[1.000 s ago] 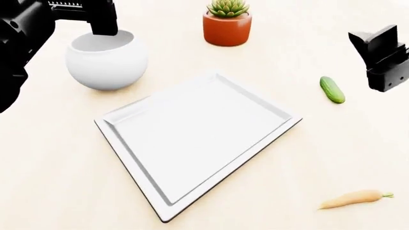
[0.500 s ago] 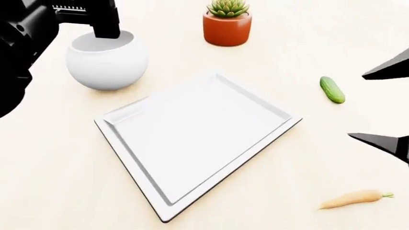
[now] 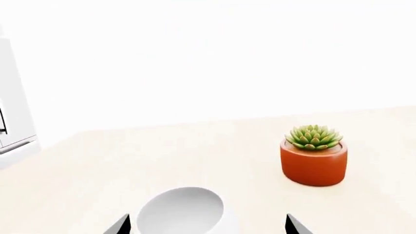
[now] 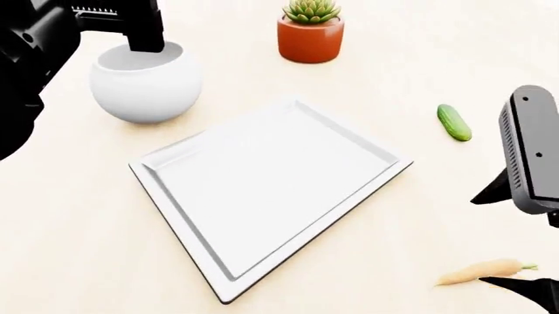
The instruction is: Place the two vegetables and bowl onto the tray for setting up a vegetable dip station.
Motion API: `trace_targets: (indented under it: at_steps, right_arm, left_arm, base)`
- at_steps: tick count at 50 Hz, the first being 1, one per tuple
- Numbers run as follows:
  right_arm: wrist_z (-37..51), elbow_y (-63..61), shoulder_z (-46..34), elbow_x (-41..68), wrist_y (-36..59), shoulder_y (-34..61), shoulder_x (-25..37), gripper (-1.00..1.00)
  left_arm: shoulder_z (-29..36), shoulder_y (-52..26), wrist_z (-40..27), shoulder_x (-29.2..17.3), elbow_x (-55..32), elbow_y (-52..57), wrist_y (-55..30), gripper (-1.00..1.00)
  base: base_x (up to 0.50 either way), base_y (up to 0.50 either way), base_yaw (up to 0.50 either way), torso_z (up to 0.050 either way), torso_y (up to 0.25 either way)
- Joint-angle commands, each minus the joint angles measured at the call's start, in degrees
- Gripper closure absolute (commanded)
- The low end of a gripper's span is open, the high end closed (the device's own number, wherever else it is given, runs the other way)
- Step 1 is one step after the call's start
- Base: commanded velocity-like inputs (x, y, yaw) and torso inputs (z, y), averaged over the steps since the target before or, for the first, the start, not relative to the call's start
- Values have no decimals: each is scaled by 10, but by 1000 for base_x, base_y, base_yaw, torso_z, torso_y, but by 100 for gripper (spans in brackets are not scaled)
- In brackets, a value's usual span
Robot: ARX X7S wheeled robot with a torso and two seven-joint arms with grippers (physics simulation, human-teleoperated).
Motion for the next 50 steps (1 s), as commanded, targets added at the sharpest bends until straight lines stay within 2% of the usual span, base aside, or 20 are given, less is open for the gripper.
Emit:
trace_targets:
  at_steps: [1, 13, 23, 42, 50]
  right_arm:
    - [-9, -36, -38, -24, -5, -30, 28, -100]
    - [11, -59, -63, -50, -28, -62, 73, -100]
    - [32, -38, -69, -58, -41, -78, 72, -100]
    - [51, -23, -89, -108, -77, -104, 108, -100]
    - [26, -10, -89, -156, -95, -97, 114, -100]
  left_arm:
    - [3, -1, 0, -1, -1, 1, 2, -100]
    - [7, -1, 1, -1, 0, -1, 4, -100]
    - [9, 0, 2, -2, -1, 1, 7, -100]
    - [15, 1, 1, -3, -3, 3, 9, -100]
    - [17, 0, 0, -2, -4, 2, 10, -100]
  base:
    - [0, 0, 0, 0, 0]
    - [0, 0, 0, 0, 0]
    - [0, 0, 0, 0, 0]
    - [0, 0, 0, 0, 0]
    - [0, 0, 0, 0, 0]
